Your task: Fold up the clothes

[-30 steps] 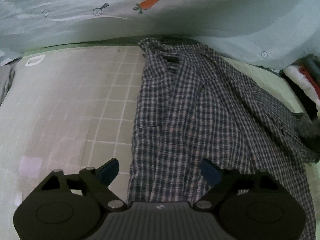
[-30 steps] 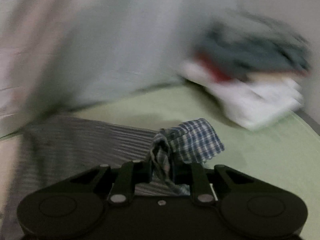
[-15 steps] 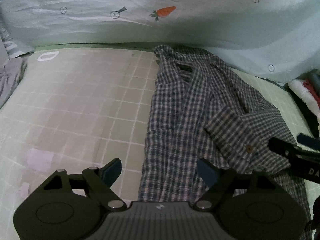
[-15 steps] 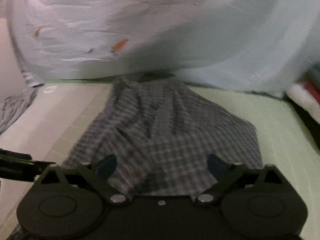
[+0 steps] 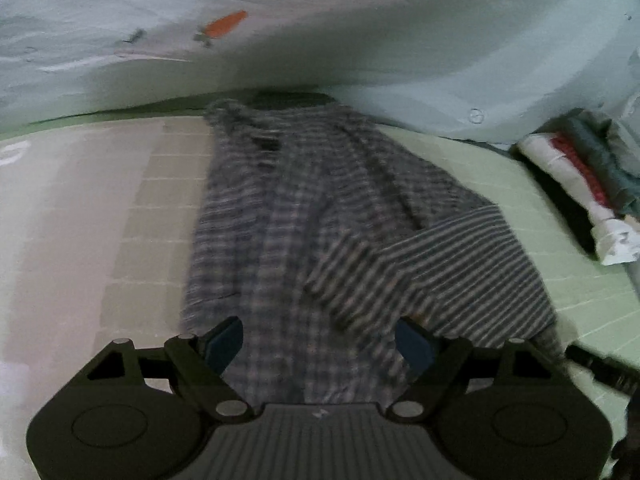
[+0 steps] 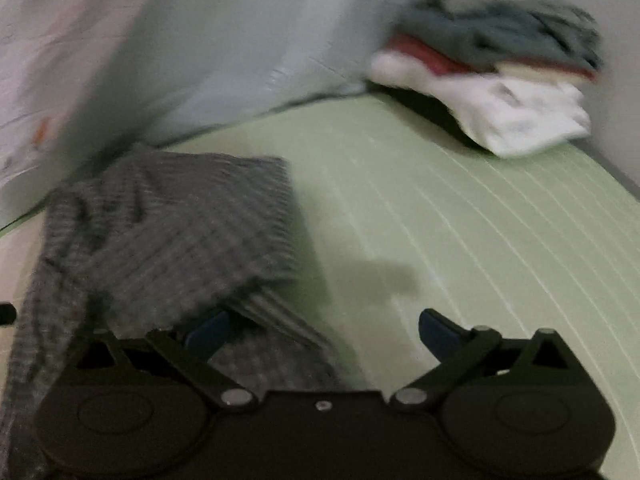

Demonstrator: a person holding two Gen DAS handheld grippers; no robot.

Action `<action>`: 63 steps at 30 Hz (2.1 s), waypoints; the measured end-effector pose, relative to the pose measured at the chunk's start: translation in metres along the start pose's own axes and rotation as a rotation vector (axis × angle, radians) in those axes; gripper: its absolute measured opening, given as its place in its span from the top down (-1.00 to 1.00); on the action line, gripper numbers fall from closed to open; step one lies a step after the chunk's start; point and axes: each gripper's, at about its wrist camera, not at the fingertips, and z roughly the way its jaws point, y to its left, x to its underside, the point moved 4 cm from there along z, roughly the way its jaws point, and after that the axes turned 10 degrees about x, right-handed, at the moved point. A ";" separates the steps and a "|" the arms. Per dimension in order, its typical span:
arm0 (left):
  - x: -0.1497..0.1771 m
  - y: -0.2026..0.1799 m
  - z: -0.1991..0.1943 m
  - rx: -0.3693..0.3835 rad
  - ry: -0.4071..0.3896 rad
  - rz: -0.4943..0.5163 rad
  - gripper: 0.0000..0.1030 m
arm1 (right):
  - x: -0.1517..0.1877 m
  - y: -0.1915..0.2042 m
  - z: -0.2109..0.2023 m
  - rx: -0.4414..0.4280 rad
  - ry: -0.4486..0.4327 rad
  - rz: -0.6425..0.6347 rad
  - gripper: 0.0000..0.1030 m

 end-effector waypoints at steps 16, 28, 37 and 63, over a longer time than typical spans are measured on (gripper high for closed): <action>-0.031 -0.010 0.043 0.000 0.062 0.035 0.69 | 0.023 0.017 -0.002 0.084 0.049 -0.111 -0.99; -0.121 0.047 -0.079 -0.042 -0.307 0.004 0.81 | 0.043 0.063 -0.037 0.133 -0.005 -0.294 -0.99; -0.129 0.143 -0.117 -0.328 -0.309 -0.190 -0.38 | 0.050 0.064 -0.051 0.169 -0.021 -0.279 -0.99; 0.123 0.010 -0.115 -0.197 0.180 0.034 -0.61 | 0.091 -0.019 -0.046 0.081 0.101 -0.138 0.06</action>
